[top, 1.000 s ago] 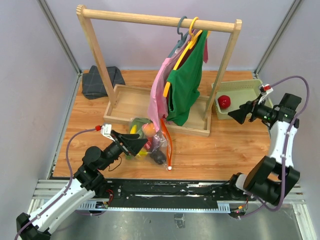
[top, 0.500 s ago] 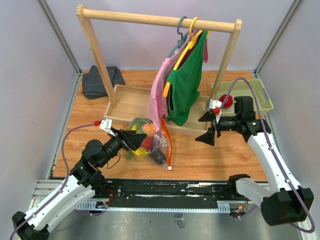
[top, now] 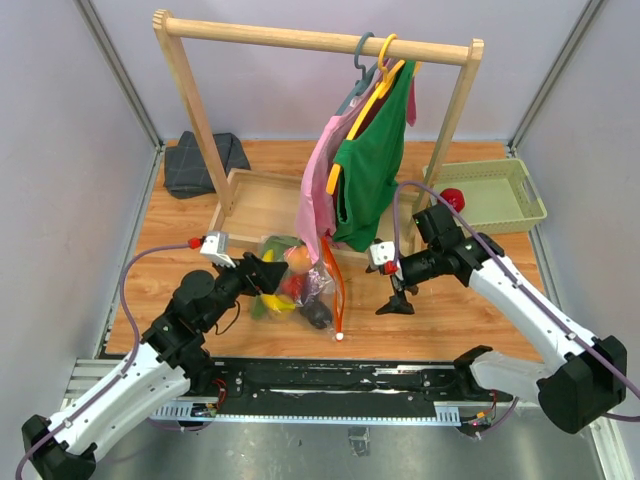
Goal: Open the zip-top bag and remove the fake food
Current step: Pick up the fake fruit from the zipper food storage bag.
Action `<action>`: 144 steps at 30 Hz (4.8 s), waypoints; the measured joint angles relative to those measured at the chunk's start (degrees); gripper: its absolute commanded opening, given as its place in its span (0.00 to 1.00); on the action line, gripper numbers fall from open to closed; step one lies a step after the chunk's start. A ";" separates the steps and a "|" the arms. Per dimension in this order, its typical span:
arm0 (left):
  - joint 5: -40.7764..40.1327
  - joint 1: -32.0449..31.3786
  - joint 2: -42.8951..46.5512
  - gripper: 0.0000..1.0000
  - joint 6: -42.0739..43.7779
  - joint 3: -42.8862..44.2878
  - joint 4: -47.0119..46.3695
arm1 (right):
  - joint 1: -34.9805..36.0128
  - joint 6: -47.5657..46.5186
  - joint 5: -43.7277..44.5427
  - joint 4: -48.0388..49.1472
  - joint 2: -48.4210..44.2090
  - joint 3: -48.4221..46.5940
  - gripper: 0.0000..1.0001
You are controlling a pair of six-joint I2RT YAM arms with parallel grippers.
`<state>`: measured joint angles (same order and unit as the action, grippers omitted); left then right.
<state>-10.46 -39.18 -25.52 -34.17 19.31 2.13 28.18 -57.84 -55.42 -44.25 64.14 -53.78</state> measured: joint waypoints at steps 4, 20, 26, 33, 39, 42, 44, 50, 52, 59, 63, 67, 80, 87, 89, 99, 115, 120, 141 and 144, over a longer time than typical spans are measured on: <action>-1.29 0.00 -0.39 0.84 1.25 1.16 0.76 | 0.70 -0.55 0.46 0.42 1.05 0.00 0.99; -3.52 0.00 -4.87 0.60 1.57 1.14 1.42 | 8.52 -0.31 7.52 2.75 5.44 -1.75 0.99; -3.91 0.00 -5.42 0.47 1.40 1.14 1.49 | 8.79 2.12 9.01 5.46 5.62 -2.99 0.99; -4.04 0.00 -5.73 0.44 1.05 0.52 1.33 | 8.81 7.02 9.16 9.64 5.62 -2.73 1.00; -4.02 0.00 -6.67 0.45 0.72 -0.20 1.01 | 10.47 10.12 9.46 13.27 5.70 -1.25 1.00; -3.98 0.00 -7.19 0.46 0.70 -0.48 0.96 | 11.85 10.88 9.64 14.47 6.19 -0.48 0.95; -3.93 0.00 -7.56 0.47 0.72 -0.48 0.87 | 12.61 11.41 10.03 15.08 6.95 -0.37 0.91; -0.76 0.00 -8.66 0.49 0.85 -1.90 -2.45 | 16.39 13.18 12.22 17.84 9.18 0.09 0.71; 1.38 0.00 -8.92 0.48 1.09 -2.51 -3.58 | 16.68 14.03 12.79 19.06 9.88 0.70 0.67; 9.22 0.00 -8.33 0.28 2.67 -4.76 -7.65 | 16.68 12.55 13.20 21.55 14.23 1.18 0.52; 14.58 0.00 -9.07 0.22 2.32 -6.32 -11.52 | 16.70 11.56 11.52 23.61 16.48 1.18 0.51; 20.24 0.00 -11.89 0.21 1.11 -8.87 -16.81 | 16.85 11.52 10.05 26.77 16.72 2.21 0.51; 27.17 0.00 -22.16 0.17 0.50 -9.55 -21.42 | 20.74 11.63 10.73 34.29 18.84 5.84 0.54; 27.89 0.00 -23.91 0.14 0.52 -9.55 -21.77 | 22.71 11.63 11.72 35.45 21.11 6.14 0.58; 27.98 0.00 -23.91 0.13 0.52 -9.55 -21.77 | 22.97 11.61 11.98 35.47 21.40 6.14 0.59; 28.55 0.00 -27.06 0.01 0.98 -9.55 -22.05 | 24.35 11.54 13.84 35.89 23.63 6.14 0.69; 29.22 -1.18 -31.58 0.00 2.36 -9.55 -23.39 | 27.82 11.37 18.56 37.00 26.69 6.10 0.74; 29.20 -1.29 -32.17 0.00 2.47 -9.55 -24.04 | 27.80 11.39 19.52 37.03 27.45 6.05 0.73; 26.99 -1.46 -29.44 0.15 2.25 -9.57 -24.52 | 27.80 14.38 19.96 37.18 26.51 5.68 0.45; 25.64 -1.46 -26.29 0.28 1.90 -9.57 -22.91 | 27.76 13.90 20.09 36.74 25.11 5.68 0.44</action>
<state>15.18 -40.64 -51.81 -32.27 9.74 -20.78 55.94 -43.94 -35.33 -7.51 89.25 -48.10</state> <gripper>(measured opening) 0.173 0.583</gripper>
